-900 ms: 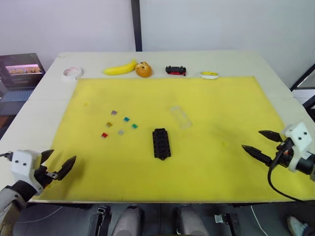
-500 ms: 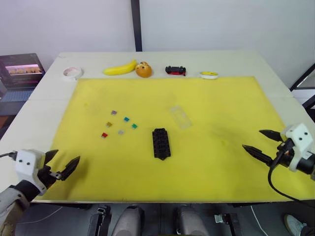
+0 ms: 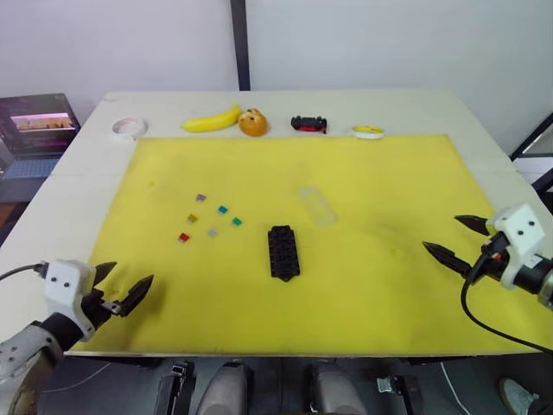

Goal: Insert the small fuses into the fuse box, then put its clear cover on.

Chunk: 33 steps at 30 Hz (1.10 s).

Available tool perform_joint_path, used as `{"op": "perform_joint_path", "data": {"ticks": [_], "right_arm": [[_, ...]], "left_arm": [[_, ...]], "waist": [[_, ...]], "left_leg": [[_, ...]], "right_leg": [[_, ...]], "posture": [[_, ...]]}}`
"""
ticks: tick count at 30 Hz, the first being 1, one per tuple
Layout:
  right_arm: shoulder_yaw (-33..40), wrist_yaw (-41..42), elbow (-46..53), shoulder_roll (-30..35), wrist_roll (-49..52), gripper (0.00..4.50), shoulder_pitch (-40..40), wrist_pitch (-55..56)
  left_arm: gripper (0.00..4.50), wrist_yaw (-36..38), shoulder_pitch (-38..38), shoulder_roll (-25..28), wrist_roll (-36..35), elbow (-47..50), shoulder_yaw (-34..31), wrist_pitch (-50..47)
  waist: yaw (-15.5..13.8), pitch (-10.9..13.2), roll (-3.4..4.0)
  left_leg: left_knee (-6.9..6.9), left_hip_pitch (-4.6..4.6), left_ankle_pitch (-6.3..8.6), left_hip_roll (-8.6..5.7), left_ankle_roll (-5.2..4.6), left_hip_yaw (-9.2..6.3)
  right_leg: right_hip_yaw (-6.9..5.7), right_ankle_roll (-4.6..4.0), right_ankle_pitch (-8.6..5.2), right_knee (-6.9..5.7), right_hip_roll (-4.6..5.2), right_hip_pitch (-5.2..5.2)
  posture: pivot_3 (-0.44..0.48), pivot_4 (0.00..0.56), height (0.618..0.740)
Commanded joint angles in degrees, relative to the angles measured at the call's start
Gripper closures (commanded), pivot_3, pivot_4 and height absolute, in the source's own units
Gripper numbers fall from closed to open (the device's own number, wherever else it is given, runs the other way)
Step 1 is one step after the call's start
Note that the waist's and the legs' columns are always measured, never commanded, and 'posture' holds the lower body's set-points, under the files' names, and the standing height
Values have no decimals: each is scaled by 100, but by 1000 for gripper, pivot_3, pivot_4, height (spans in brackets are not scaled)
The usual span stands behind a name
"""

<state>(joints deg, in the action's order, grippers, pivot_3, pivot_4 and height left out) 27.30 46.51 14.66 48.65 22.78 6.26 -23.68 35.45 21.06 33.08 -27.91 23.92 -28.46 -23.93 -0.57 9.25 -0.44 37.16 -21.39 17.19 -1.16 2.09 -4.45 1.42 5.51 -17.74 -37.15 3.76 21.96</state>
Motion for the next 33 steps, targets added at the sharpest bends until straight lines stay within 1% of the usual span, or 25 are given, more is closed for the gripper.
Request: {"op": "perform_joint_path", "data": {"ticks": [1,5,8,10,11,13,16,18,23,26,33], "right_arm": [[37,-52,270,-3,103,56,-61,-101],[72,-34,474,-8,290,56,-54,-374],[-59,-105,936,31,572,56,-293,-746],[-384,-26,1094,69,601,56,-583,-745],[-569,-14,1187,55,658,56,-757,-808],[-901,-68,1427,-16,862,56,-1138,-1042],[-1349,-89,1737,-194,1359,56,-1697,-1451],[-1685,-120,1833,-397,1583,56,-1976,-1649],[-2211,-434,2044,-844,1813,56,-2416,-1949],[-2453,-508,2140,-932,1713,56,-2515,-1934],[-2630,-558,2281,-940,1809,56,-2578,-1964]], "left_arm": [[0,-74,-128,40,10,73,12,-13],[0,-32,-144,2,-354,157,-42,-343],[0,39,-83,197,-1026,214,-339,-1083],[0,48,-64,315,-1531,244,-442,-1637],[0,-75,-109,319,-1811,238,-507,-1953],[0,-383,-253,310,-2620,184,-694,-2662],[0,-804,-510,368,-3649,127,-817,-3433],[0,-1362,-804,285,-4436,-73,-853,-3772],[0,-2073,-1090,434,-5580,-503,-818,-4117],[0,-2422,-1205,458,-6024,-849,-766,-4093],[0,-2952,-1358,191,-6463,-1149,-628,-3731]], "waist": [[0,0,0],[18,0,0],[56,0,1],[107,0,1],[136,0,2],[137,0,3],[134,1,1],[114,1,1],[126,0,-2],[131,0,-2],[127,0,-2]], "left_leg": [[0,0,0,0,0,0],[-1,0,0,1,0,0],[0,2,0,3,0,-1],[0,2,0,5,0,-3],[1,2,0,6,0,-5],[1,3,0,5,0,-5],[3,-4,0,6,0,-6],[3,-8,0,5,0,-10],[5,-12,-3,1,5,-13],[4,-12,-6,-1,11,-12],[4,-12,-9,-4,16,-10]], "right_leg": [[0,0,0,0,0,0],[0,0,0,-1,-2,1],[1,0,0,-7,-2,3],[0,0,0,-11,-5,5],[-1,0,0,-12,-6,5],[-1,0,0,-13,-6,5],[0,0,0,-20,-5,15],[-1,1,0,-24,-4,21],[0,1,0,-30,0,28],[1,0,0,-32,1,35],[2,0,0,-35,4,36]], "posture": [[0,150,740],[0,150,740],[0,150,740],[0,150,740],[0,150,740],[0,150,740],[0,150,740],[0,150,740],[0,150,740],[0,150,740],[0,150,740]]}}
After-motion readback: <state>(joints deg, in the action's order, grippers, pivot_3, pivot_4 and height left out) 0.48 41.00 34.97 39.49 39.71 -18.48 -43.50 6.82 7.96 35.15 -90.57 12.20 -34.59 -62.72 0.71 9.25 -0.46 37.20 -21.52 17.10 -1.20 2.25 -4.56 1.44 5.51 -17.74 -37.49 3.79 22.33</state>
